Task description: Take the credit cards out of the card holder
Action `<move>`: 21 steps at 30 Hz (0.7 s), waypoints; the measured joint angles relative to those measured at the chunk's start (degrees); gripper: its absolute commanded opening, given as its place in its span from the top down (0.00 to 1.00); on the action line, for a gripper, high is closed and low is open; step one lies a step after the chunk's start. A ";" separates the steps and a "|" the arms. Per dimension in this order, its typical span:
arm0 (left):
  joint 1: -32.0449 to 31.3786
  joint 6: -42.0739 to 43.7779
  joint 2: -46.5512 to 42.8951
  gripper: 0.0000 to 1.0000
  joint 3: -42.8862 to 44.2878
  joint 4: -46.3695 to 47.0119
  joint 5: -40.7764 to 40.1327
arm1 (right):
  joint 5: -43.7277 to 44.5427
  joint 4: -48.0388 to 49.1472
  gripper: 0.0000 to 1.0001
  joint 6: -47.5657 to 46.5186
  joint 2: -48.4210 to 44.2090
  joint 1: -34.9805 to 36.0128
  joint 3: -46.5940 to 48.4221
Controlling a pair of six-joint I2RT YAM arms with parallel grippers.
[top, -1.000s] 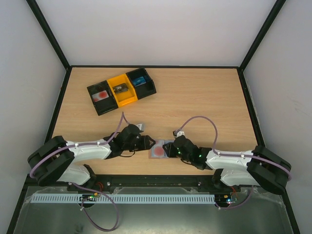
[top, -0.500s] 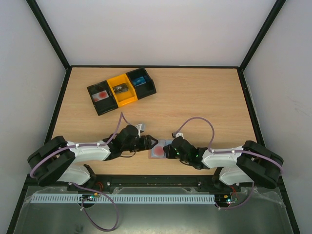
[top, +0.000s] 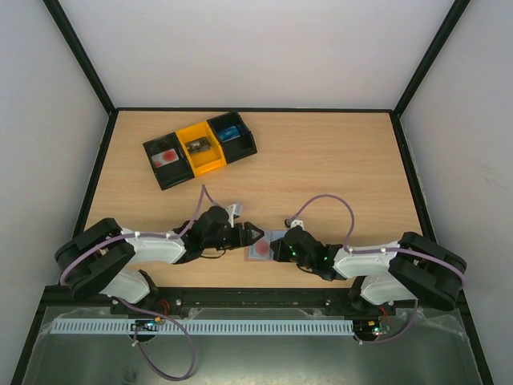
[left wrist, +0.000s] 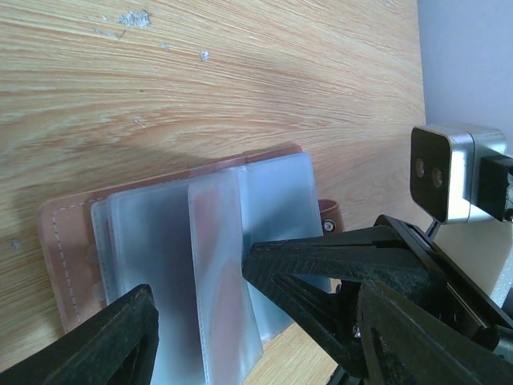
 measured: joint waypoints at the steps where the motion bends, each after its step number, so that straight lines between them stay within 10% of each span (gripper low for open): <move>1: 0.00 -0.09 0.35 0.32 -0.04 0.46 0.20 | 0.00 0.09 0.98 0.07 0.00 0.00 -0.02; 21: 0.00 -1.97 3.41 0.39 -0.04 6.78 4.31 | 0.28 1.18 0.92 0.44 -0.76 0.00 -0.96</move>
